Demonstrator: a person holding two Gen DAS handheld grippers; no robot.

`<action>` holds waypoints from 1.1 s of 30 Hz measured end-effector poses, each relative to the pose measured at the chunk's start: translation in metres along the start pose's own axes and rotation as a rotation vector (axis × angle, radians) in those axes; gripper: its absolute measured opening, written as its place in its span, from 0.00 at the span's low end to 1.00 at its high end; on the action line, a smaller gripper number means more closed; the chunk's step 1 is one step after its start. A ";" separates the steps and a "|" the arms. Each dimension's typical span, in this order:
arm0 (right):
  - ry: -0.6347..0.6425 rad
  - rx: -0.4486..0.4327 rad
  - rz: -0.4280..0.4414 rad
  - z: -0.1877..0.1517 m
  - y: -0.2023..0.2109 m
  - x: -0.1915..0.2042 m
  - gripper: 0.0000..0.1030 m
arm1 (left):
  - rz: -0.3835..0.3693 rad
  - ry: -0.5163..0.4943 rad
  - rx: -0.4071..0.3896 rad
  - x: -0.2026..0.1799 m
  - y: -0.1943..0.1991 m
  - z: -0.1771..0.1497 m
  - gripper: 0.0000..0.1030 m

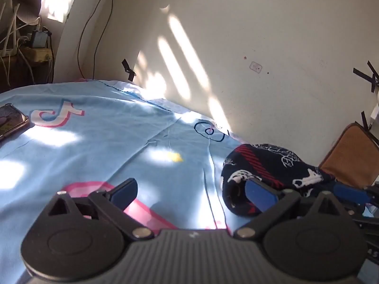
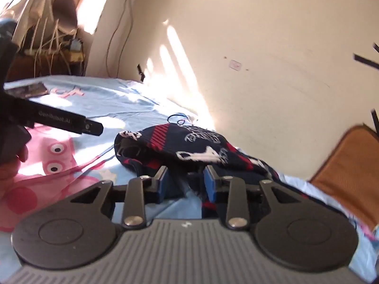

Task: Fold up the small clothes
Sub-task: 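Grasp the navy deer-pattern sweater with both grippers and lift it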

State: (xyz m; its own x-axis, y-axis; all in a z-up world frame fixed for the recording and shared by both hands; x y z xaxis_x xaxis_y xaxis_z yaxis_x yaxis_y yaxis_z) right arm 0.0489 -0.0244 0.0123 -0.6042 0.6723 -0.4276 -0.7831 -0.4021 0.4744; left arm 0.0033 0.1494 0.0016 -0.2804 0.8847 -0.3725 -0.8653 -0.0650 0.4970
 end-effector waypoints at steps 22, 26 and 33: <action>-0.580 -0.204 -0.556 -0.001 0.156 -0.229 0.08 | -0.339 -0.101 0.119 -0.034 -0.013 0.006 0.97; -0.699 -0.097 -0.679 -0.068 0.184 -0.239 0.09 | -0.487 -0.074 0.279 -0.078 -0.046 0.012 0.93; -0.940 0.072 -0.706 -0.178 0.202 -0.244 0.14 | -0.559 0.024 0.509 -0.139 -0.115 -0.002 0.50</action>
State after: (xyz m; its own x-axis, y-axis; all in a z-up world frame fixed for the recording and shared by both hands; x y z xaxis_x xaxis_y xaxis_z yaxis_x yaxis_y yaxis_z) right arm 0.0124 -0.3800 0.0758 0.3296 0.9379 0.1083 -0.8725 0.2588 0.4146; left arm 0.1407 0.0325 -0.0052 0.1295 0.7128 -0.6893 -0.5840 0.6166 0.5279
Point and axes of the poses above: each gripper's, at about its wrist camera, not at the fingertips, and y roughly against the way its jaws point, x to its left, z to its top, the point moved 3 cm from there along -y, roughly the way its jaws point, and after that the axes turned 5 degrees about x, right-handed, at the moved point
